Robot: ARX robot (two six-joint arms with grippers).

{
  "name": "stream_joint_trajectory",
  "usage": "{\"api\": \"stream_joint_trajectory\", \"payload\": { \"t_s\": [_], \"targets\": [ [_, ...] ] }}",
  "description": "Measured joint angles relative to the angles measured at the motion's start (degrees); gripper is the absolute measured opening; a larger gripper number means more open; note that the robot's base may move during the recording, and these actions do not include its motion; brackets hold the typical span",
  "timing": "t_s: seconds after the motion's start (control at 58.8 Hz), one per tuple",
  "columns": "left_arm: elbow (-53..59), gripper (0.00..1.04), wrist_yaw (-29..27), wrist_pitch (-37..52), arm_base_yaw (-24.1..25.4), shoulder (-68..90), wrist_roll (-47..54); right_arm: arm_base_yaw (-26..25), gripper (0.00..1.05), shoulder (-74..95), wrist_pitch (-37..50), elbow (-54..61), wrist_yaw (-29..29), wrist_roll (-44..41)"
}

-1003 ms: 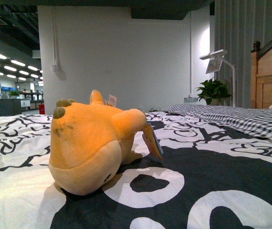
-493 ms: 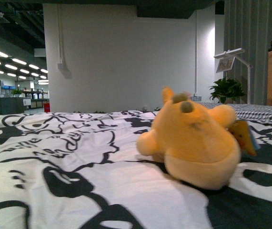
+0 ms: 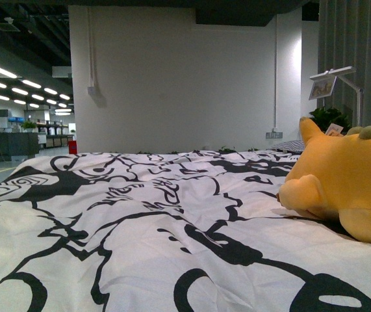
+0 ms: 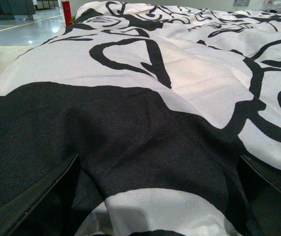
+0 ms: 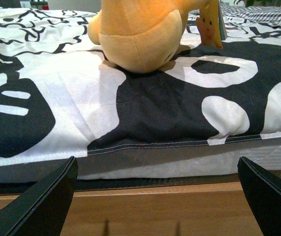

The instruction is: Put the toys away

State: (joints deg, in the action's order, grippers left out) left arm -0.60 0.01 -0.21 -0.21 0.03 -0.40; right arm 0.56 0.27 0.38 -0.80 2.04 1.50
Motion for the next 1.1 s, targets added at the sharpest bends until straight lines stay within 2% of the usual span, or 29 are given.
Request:
{"api": "stream_joint_trajectory", "payload": {
  "t_s": [0.085,0.204,0.323,0.68,0.884,1.105],
  "targets": [
    [0.0,0.98,-0.04,0.0,0.0,0.0,0.0,1.36,0.98,0.74,2.23,0.0,5.57,4.46],
    [0.0,0.98,0.0,0.0,0.0,0.0,0.02,2.14,0.98,5.6,6.47,-0.09,6.36,9.03],
    [0.0,0.98,-0.02,0.0,0.0,0.0,0.02,4.9,0.98,12.79,12.98,-0.87,6.56,9.9],
    [0.0,0.98,-0.02,0.0,0.0,0.0,0.02,10.6,0.98,40.41,35.41,-11.8,7.04,9.75],
    [0.0,0.98,0.0,0.0,0.0,0.0,0.0,14.58,0.98,53.27,41.62,-19.45,9.9,8.85],
    [0.0,0.98,-0.02,0.0,0.0,0.0,0.02,20.17,0.98,62.47,46.34,-26.84,14.1,3.87]
  ]
}}
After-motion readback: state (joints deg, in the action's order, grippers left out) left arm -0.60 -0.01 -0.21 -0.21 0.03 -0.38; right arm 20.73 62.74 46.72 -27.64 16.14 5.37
